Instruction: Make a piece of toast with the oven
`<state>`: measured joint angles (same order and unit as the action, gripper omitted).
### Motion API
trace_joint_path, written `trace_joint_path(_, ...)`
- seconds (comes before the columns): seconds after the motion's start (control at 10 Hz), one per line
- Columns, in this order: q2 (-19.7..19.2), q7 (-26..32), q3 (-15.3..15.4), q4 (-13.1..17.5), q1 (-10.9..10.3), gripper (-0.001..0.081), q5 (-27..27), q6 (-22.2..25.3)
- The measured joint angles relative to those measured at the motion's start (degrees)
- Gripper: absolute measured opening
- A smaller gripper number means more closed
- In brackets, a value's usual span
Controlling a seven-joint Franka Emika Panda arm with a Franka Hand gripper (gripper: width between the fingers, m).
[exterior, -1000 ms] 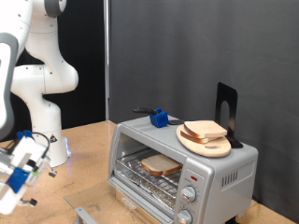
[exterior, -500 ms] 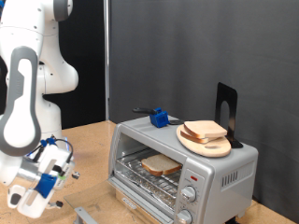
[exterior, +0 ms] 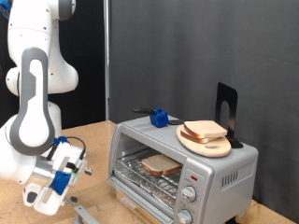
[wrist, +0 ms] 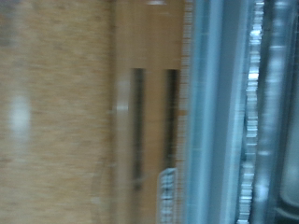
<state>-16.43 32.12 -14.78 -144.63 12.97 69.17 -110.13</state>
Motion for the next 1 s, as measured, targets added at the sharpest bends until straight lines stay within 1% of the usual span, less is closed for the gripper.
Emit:
trace_joint_path(0.1, 1.1, -0.1, -0.5, -0.1, 0.5, 0.0800, -0.7, 2.2)
trace_joint_path(0.3, 3.6, 0.0, -1.6, 0.0, 2.7, 0.0800, -2.3, 11.9)
trace_joint_path(0.4, 5.0, 0.0, -1.8, -0.1, 3.2, 0.0800, -2.3, 15.7)
trace_joint_path(0.5, 6.5, -0.1, -1.8, -0.5, 3.2, 0.0800, -2.2, 17.2)
trace_joint_path(0.6, 8.5, -0.6, -1.6, -1.2, 3.1, 0.0800, -1.5, 17.4)
trace_joint_path(0.8, 13.0, -2.4, -0.4, -2.9, 2.6, 0.0800, 0.3, 16.5)
trace_joint_path(1.0, 17.0, -4.0, 1.5, -4.7, 1.5, 0.0800, 1.7, 14.9)
